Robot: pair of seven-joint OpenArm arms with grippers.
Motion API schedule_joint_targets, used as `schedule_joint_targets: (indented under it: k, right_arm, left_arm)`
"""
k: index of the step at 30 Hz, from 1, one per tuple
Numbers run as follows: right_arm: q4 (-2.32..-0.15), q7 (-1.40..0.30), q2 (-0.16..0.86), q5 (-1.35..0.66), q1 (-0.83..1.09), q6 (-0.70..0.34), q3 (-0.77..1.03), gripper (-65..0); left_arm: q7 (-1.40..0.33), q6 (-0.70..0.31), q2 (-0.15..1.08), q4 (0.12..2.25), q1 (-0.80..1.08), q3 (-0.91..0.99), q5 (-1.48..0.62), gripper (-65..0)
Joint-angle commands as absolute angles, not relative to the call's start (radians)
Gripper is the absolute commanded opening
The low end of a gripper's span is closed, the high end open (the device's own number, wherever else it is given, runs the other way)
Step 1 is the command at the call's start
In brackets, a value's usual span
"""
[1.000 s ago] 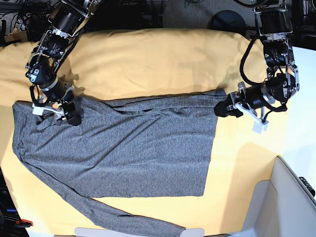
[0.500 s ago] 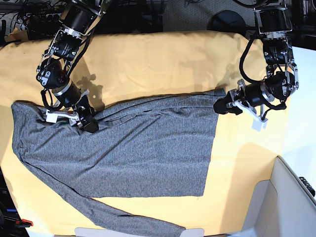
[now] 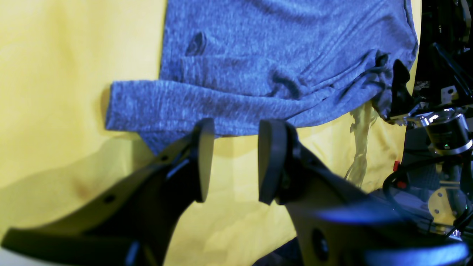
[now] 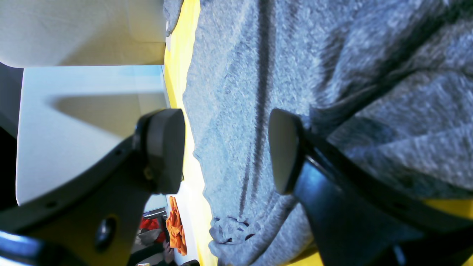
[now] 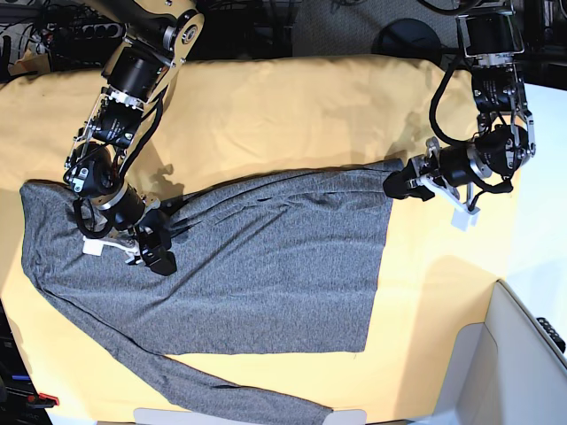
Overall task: Fold the T-shirt properly
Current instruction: 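Move the right gripper back to the shirt shoulder corner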
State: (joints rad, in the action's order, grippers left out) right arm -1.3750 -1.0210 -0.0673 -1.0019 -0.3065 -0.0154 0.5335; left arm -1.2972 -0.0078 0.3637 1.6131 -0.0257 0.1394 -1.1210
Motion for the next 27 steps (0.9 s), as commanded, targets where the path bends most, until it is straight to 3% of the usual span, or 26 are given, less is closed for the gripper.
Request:
schedule_joint_targets:
  k: [1,7,12,21,27]
  right_arm:
    - [-1.415,-1.018,-0.061,-1.027,-0.321,-0.031,0.530,-30.6]
    - [-1.524,-1.013,-0.059,-1.125,-0.223,-0.033,0.533,-30.6]
    - [-1.521,-1.012,-0.018,-1.270,-0.122,-0.033,0.656,-30.6]
    - [-1.382,-1.012,0.120,-1.389,-0.005,-0.035,0.941,-30.6]
    - [-1.288,-1.010,0.160,-1.386,-0.041,-0.035,0.987,-30.6]
  left_arm:
    - [-1.305,-0.005,0.378,1.629,-0.035,0.145,-1.142,-44.1]
    - [-1.305,-0.005,0.378,1.629,-0.033,0.145,-1.142,-44.1]
    - [-1.305,-0.005,0.378,1.629,-0.031,0.145,-1.142,-44.1]
    - [-1.305,-0.007,0.378,1.629,-0.012,0.139,-1.142,-44.1]
    - [-1.305,-0.008,0.378,1.629,-0.010,0.137,-1.142,-44.1]
